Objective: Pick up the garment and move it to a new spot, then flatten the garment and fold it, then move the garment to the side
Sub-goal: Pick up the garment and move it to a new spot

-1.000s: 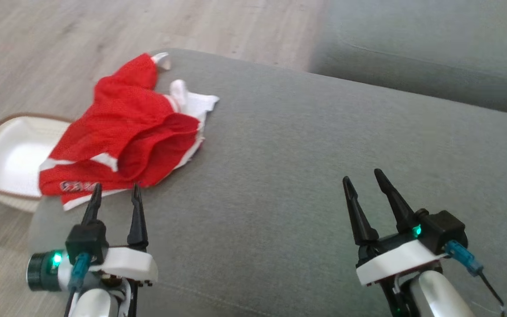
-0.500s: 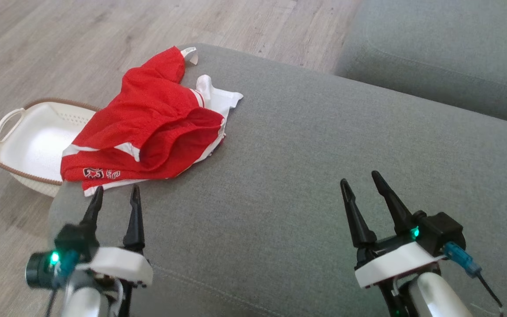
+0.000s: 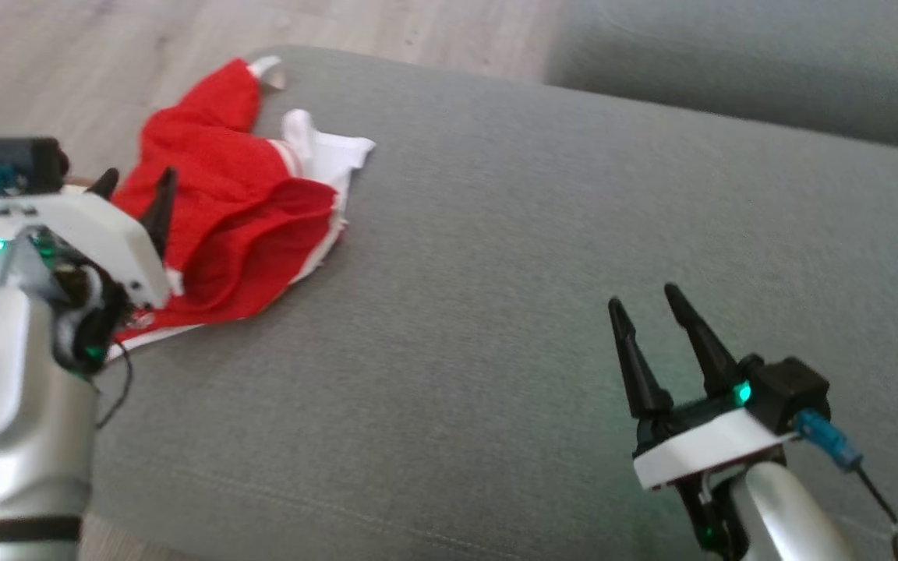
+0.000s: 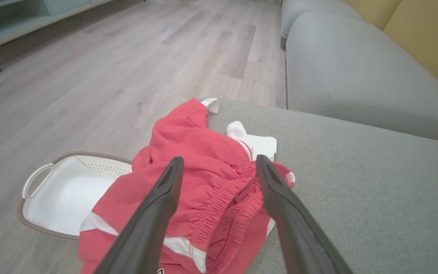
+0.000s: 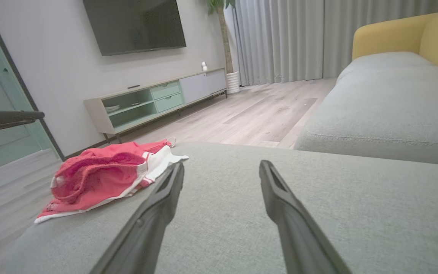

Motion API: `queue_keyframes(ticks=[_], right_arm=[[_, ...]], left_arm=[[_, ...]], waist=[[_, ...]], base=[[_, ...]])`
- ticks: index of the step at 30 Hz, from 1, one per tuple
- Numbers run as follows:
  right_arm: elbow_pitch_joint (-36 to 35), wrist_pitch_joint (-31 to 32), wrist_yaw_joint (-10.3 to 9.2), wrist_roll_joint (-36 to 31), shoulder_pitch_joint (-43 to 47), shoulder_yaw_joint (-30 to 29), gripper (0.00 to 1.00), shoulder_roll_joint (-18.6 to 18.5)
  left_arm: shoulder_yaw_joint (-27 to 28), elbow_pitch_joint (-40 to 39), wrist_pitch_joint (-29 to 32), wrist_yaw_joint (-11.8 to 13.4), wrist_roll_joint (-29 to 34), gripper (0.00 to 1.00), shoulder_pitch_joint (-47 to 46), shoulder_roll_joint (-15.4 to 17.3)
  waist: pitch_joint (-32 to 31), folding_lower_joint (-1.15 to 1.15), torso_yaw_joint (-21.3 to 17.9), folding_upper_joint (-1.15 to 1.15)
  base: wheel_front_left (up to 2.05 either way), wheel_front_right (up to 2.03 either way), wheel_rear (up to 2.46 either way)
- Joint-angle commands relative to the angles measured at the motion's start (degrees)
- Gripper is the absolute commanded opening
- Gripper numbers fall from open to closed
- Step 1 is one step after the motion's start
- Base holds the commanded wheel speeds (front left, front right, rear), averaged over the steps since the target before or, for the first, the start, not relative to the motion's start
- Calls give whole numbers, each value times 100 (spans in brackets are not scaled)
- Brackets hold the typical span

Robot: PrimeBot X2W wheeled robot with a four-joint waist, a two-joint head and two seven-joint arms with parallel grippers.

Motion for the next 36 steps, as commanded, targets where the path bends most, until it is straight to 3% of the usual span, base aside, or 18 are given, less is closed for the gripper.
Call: queue_keyframes(ticks=[1,10,16,17,19,26,36], right_arm=[[-190,-69,44,46,-312,139,100,-95],[-221,-69,44,143,-548,178,100,-199],[-218,-69,44,171,-593,171,100,-203],[-217,-69,44,176,-589,172,100,-206],[-208,-69,44,184,-578,172,100,-209],[-166,-69,44,179,-553,155,100,-184],[-21,-69,44,216,-380,182,100,-62]], left_arm=[[146,26,178,-24,-144,100,-490,375],[-564,1223,1188,-55,-1138,100,-773,1139],[-713,1922,1297,-56,-1224,100,-681,1419],[-729,2010,1284,-56,-1211,75,-684,1444],[-775,2147,1237,-56,-1198,0,-701,1468],[-1037,2218,988,-56,-1271,0,-790,1475],[-1603,1660,586,-57,-1276,0,-1394,1588]], waist=[[246,0,-328,0],[561,0,-1097,0],[571,0,-1287,0],[563,0,-1298,0],[541,0,-1306,0],[428,0,-1238,0],[-67,0,-1070,0]], base=[[0,0,0],[0,0,0],[0,0,0],[0,0,0],[0,0,0],[0,0,0],[0,0,0]])
